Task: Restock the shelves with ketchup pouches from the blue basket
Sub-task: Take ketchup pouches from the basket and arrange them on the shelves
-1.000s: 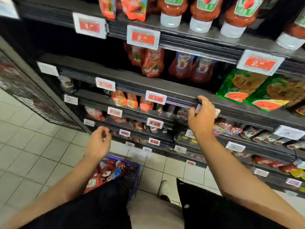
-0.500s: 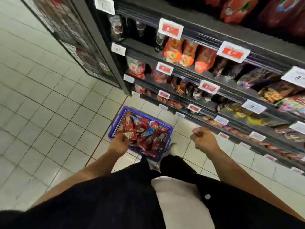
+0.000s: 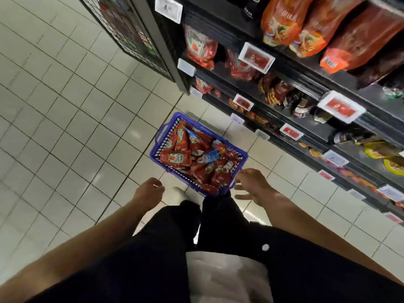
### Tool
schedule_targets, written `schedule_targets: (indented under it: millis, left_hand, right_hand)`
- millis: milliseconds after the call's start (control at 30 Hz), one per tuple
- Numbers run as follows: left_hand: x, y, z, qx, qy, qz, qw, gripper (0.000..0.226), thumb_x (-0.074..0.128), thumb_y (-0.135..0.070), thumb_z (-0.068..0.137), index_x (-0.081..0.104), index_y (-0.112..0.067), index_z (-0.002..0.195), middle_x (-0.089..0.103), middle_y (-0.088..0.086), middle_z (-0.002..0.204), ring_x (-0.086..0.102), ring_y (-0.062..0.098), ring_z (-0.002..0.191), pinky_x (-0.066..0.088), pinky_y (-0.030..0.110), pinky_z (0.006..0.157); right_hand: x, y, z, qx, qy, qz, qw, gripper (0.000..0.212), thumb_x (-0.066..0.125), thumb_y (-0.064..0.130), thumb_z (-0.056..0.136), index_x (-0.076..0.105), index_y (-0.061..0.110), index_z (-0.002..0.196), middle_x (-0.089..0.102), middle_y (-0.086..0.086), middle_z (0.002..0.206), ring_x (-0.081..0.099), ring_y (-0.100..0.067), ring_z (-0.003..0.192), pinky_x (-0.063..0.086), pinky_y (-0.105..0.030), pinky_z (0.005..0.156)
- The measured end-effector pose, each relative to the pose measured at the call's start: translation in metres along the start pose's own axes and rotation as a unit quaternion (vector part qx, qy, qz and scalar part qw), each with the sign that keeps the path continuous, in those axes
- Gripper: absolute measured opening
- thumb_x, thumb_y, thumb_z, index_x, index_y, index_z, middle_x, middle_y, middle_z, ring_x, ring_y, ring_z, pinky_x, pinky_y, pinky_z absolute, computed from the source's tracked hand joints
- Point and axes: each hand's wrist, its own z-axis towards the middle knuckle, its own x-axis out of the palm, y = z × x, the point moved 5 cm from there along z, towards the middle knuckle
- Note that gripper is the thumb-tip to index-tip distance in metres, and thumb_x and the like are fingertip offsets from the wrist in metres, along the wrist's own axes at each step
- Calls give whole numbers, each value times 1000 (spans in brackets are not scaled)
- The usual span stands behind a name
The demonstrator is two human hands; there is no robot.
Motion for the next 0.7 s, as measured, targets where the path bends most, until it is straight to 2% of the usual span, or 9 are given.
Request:
schedule_targets:
  millis: [133, 233, 300, 333, 433, 500, 600, 633, 700]
  left_hand:
    - [21, -30, 63, 29, 6, -17, 999, 4, 64, -24, 93, 65, -21, 96, 72, 17, 112, 68, 38, 106, 55, 48, 94]
    - [43, -54, 121, 87, 40, 53, 994, 27, 56, -24, 100, 67, -9, 119, 68, 17, 121, 64, 37, 112, 53, 44, 97]
    - [61, -69, 159, 110, 70, 63, 989, 19, 54, -13, 97, 66, -5, 110, 68, 19, 110, 65, 35, 103, 53, 48, 98]
    - [71, -74, 176, 121, 93, 86, 985, 16, 53, -7, 95, 65, -5, 105, 66, 20, 105, 65, 34, 99, 51, 52, 85]
    - [91, -79, 226, 114, 153, 121, 974, 23, 46, -10, 103, 67, -1, 102, 66, 21, 104, 65, 34, 97, 53, 42, 86]
    - [101, -83, 264, 116, 161, 111, 974, 30, 45, -12, 103, 58, -16, 77, 60, 4, 80, 59, 13, 72, 50, 30, 70]
    - [114, -95, 312, 76, 175, 49, 980, 20, 55, -19, 96, 58, -20, 76, 65, 3, 80, 63, 18, 74, 56, 34, 74]
    - [118, -97, 328, 63, 175, 6, 983, 14, 57, -21, 95, 60, -19, 82, 67, 5, 86, 66, 22, 81, 58, 40, 81]
    - [128, -106, 355, 54, 175, -46, 982, 8, 60, -25, 95, 63, -19, 93, 71, 3, 96, 68, 22, 91, 58, 41, 85]
  right_hand:
    - [12, -4, 51, 33, -17, 12, 999, 9, 57, 11, 94, 65, 10, 96, 65, -9, 89, 66, -23, 82, 62, -41, 63]
    - [27, -24, 97, 67, -33, 52, 996, 9, 55, 10, 94, 63, 9, 98, 63, -10, 88, 65, -26, 83, 62, -51, 77]
    - [42, -40, 126, 90, -40, 77, 992, 8, 53, 9, 94, 61, 11, 95, 61, -9, 89, 64, -25, 83, 61, -48, 79]
    - [53, -46, 139, 99, -40, 89, 990, 9, 53, 9, 95, 60, 12, 90, 61, -9, 88, 63, -24, 82, 61, -44, 76]
    - [83, -59, 185, 115, -56, 129, 983, 17, 52, 13, 99, 56, 15, 82, 62, -7, 83, 63, -21, 77, 55, -33, 64]
    - [102, -64, 218, 134, -65, 162, 975, 14, 51, 16, 101, 58, 14, 89, 62, -4, 80, 62, -17, 72, 55, -31, 61]
    - [127, -66, 268, 147, -93, 164, 971, 4, 57, 17, 98, 56, 14, 95, 59, -4, 78, 59, -14, 64, 52, -26, 46]
    - [135, -67, 288, 143, -98, 164, 971, 7, 58, 19, 97, 56, 13, 95, 59, -4, 80, 59, -16, 66, 57, -31, 52]
    - [143, -66, 319, 123, -140, 132, 974, 27, 63, 29, 94, 62, 7, 109, 65, -8, 92, 66, -22, 83, 62, -45, 81]
